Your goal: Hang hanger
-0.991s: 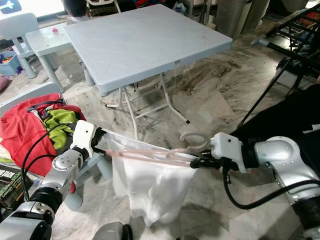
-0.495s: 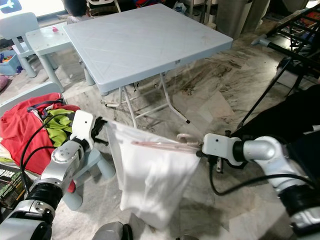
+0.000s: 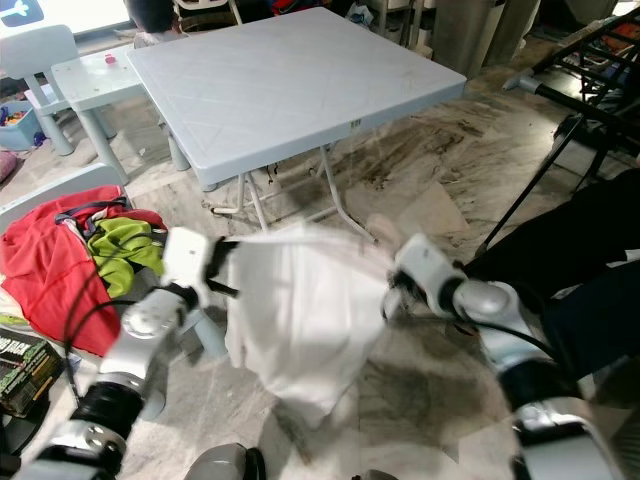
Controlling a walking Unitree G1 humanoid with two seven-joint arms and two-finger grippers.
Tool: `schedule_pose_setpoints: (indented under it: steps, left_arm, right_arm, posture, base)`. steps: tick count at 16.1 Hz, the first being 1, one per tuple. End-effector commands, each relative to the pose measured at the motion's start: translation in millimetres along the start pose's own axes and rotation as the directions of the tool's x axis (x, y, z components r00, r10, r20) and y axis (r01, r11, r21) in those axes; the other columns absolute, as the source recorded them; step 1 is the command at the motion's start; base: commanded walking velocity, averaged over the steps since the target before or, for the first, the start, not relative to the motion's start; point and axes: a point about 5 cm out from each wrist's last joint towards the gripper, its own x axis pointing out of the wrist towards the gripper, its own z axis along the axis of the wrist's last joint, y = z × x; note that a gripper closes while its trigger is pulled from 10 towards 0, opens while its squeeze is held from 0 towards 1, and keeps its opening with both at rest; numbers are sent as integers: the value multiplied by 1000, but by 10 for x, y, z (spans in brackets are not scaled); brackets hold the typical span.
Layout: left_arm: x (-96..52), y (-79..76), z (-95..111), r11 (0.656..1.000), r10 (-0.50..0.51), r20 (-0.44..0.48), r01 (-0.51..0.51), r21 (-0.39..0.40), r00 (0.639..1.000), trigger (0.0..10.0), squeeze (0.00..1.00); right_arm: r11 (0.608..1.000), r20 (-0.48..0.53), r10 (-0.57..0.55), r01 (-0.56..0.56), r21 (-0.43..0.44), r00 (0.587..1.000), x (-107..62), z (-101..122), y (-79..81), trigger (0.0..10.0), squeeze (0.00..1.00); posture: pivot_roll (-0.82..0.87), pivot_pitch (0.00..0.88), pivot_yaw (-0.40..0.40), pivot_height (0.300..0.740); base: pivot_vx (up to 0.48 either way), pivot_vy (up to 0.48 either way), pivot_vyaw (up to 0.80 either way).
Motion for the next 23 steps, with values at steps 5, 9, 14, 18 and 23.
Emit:
schedule_pose_setpoints:
  steps: [5,9,14,18,23]
  left_arm:
    - [-99,-175,-254,994,-91,-137,98,48,986,0,0]
    - [-131,-146,-340,993,-102,-193,111,32,976,10000,114]
    - [-265,-173,-447,983,-160,-239,178,54,958,10000,1000]
    - [-363,-215,-432,968,-221,-231,241,65,947,10000,1000]
    - [-389,9,-236,954,-257,-142,275,123,956,10000,1000]
  right_arm:
    - [901,405,-315,137,411,858,-67,776,-373,10000,0]
    - [934,571,-255,45,355,780,-174,1066,-350,10000,0]
    - [970,592,-127,-26,243,796,-198,1053,-184,10000,0]
    - [992,539,-48,-22,122,841,-166,916,-49,10000,0]
    - [993,399,101,-67,-99,912,-250,533,94,10000,0]
  posture:
    - [-76,0,49,740]
    - [-76,0,49,740]
    - [-68,0,44,740]
    - [-64,0,45,740]
    - [-60,0,44,740]
  base:
    - [0,0,0]
    - [0,0,0]
    - [0,0,0]
    - [0,0,0]
    - [0,0,0]
